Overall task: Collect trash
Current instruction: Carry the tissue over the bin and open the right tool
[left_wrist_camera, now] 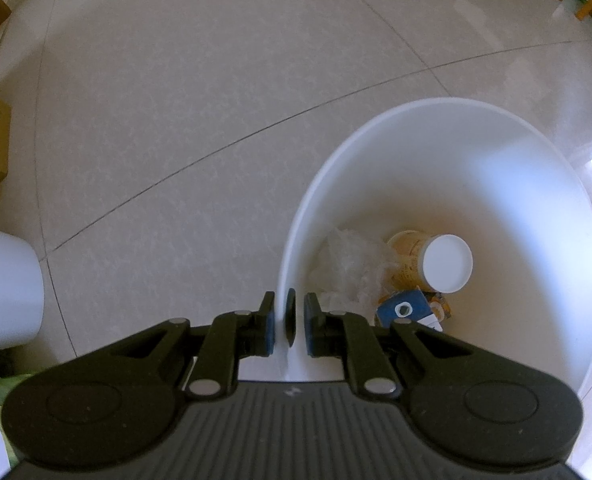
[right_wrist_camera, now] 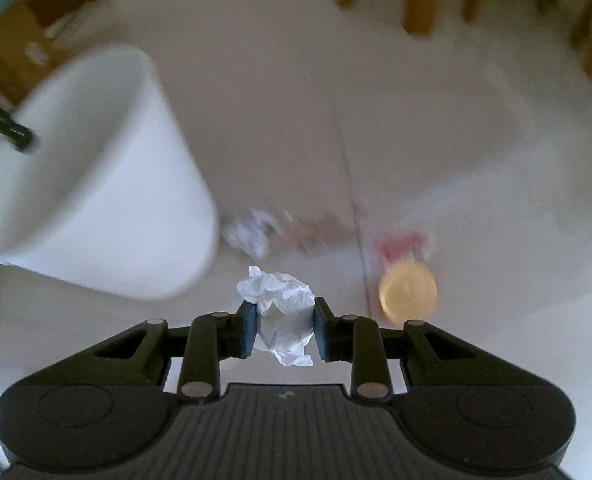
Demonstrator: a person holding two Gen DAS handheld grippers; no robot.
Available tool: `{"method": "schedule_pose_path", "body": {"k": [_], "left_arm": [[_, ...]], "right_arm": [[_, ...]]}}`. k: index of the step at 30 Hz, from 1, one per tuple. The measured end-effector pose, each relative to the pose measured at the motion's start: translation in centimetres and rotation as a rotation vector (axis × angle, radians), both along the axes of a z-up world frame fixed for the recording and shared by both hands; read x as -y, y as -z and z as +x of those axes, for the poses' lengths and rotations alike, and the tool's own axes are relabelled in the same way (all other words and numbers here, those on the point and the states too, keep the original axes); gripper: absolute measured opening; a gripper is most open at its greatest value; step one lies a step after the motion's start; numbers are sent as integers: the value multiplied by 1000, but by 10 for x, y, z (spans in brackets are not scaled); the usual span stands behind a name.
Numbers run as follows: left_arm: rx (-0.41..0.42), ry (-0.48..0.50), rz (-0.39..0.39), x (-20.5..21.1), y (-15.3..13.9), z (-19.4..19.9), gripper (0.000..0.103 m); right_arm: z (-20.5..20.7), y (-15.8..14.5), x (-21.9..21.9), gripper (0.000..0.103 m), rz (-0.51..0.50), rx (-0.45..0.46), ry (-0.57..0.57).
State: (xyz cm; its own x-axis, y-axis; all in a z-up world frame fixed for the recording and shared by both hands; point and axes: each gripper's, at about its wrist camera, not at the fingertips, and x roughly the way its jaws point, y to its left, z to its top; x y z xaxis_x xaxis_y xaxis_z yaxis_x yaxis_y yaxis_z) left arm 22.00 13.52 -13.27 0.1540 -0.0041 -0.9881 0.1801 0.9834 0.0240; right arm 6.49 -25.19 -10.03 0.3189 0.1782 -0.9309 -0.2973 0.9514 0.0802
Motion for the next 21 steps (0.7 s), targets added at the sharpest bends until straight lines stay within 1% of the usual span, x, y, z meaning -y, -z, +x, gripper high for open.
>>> {"method": "schedule_pose_path", "body": {"k": [2, 5, 9, 12, 14, 15, 16, 18, 21], "left_arm": [[2, 2, 0, 0, 0, -1, 11], [2, 3, -1, 0, 0, -1, 11], [3, 9, 4, 1, 1, -1, 11], [6, 7, 2, 2, 0, -1, 11], [7, 8, 0, 1, 0, -2, 11], [8, 8, 1, 1, 0, -2, 11], [7, 8, 2, 1, 0, -2, 11], [8, 9, 5, 2, -1, -2, 11], [8, 8, 4, 2, -1, -2, 11]], "right_arm": [[8, -30, -18, 33, 23, 38, -52], [17, -63, -46, 33, 55, 79, -127], [28, -89, -83, 33, 92, 110, -218], [30, -94, -107, 33, 114, 120, -277], [33, -89, -119, 35, 128, 117, -303], [32, -87, -124, 38, 136, 112, -311], [32, -85, -129, 48, 139, 106, -319], [30, -80, -139, 61, 133, 106, -327], [25, -81, -144, 61, 126, 119, -346]]}}
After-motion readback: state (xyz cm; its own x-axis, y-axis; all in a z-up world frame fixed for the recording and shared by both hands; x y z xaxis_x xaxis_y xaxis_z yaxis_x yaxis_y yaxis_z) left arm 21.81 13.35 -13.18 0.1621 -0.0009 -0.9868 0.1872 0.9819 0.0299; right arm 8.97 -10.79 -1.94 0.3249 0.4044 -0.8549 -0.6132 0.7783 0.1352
